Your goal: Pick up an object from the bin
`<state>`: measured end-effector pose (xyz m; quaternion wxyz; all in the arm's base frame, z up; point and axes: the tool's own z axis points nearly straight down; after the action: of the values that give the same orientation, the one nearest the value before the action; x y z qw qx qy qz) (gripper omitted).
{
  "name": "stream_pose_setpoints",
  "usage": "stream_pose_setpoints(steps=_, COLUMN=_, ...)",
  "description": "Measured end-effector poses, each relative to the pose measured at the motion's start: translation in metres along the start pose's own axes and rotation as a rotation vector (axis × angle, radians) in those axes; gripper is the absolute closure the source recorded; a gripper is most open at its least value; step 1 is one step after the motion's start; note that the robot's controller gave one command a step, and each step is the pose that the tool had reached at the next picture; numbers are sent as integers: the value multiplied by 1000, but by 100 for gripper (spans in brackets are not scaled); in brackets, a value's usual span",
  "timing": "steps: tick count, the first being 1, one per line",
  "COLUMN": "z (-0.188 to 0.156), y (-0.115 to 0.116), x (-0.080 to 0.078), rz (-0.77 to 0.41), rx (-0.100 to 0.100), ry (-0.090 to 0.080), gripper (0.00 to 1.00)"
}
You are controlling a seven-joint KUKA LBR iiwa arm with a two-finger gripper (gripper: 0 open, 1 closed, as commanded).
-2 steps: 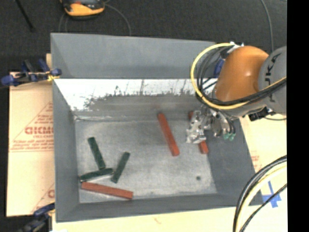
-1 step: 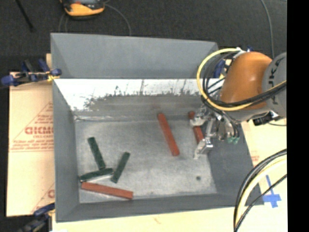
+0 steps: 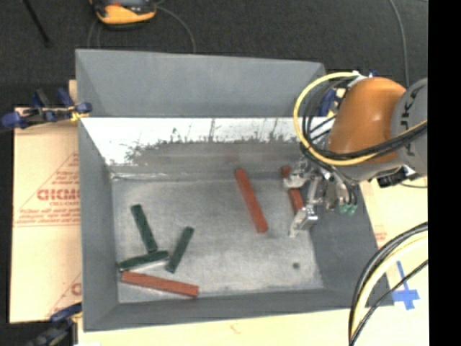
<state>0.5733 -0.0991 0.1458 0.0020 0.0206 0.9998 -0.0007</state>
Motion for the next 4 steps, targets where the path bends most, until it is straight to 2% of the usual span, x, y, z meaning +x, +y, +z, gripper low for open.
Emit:
stream_pose_setpoints(steps=1, z=45, y=44, x=-27, rz=-19, rx=2, ry=-10, gripper=0)
stream_pose_setpoints(steps=2, z=63, y=62, x=-31, rz=-20, rx=0, ry=2, gripper=100)
stream_pose_setpoints(steps=3, z=63, y=62, x=-31, rz=-21, rx=1, ry=2, gripper=100)
stream_pose_setpoints(steps=4, z=-134, y=68, x=-25, rz=-90, rx=0, ry=0, gripper=100)
